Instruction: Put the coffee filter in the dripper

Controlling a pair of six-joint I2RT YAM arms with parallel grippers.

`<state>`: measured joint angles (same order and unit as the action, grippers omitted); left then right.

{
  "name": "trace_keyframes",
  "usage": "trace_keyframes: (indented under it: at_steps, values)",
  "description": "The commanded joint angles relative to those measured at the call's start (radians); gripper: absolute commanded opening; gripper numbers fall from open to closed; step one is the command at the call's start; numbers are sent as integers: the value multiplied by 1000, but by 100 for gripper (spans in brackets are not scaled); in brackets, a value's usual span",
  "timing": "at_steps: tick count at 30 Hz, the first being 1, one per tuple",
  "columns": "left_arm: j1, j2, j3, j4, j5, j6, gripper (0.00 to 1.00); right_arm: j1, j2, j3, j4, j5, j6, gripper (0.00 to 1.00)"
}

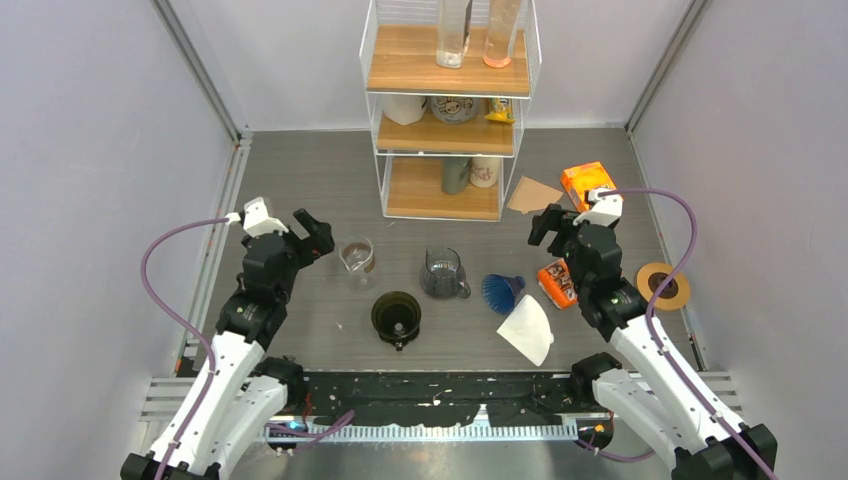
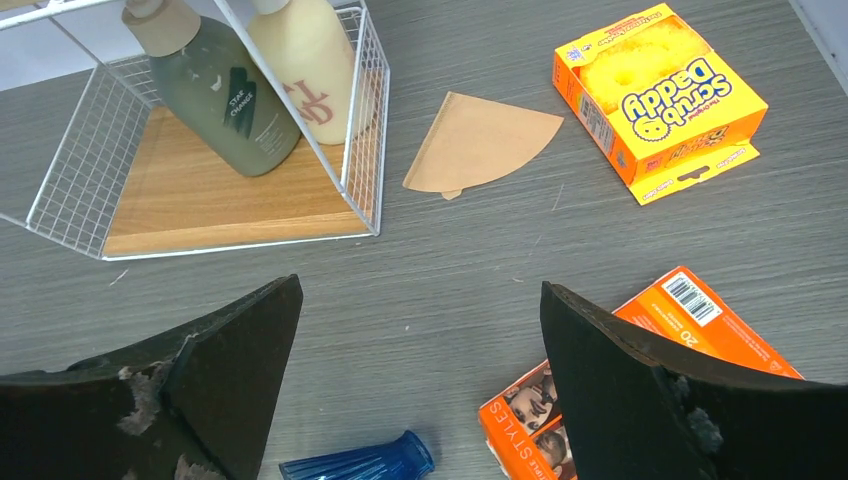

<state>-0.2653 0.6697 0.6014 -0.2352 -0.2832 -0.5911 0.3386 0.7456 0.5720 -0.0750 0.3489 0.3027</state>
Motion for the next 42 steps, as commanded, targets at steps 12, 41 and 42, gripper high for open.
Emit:
trace_keyframes:
  at_steps: [12,41,42]
  values:
    - [3,-12,-7,79,13,4,99,1,0,8,67,-46,-21,95]
    - [3,86,-39,281,-5,-34,99,-145,249,239,-303,13,161,96]
    - [3,89,-39,280,-7,-32,99,-149,258,240,-302,-29,151,96]
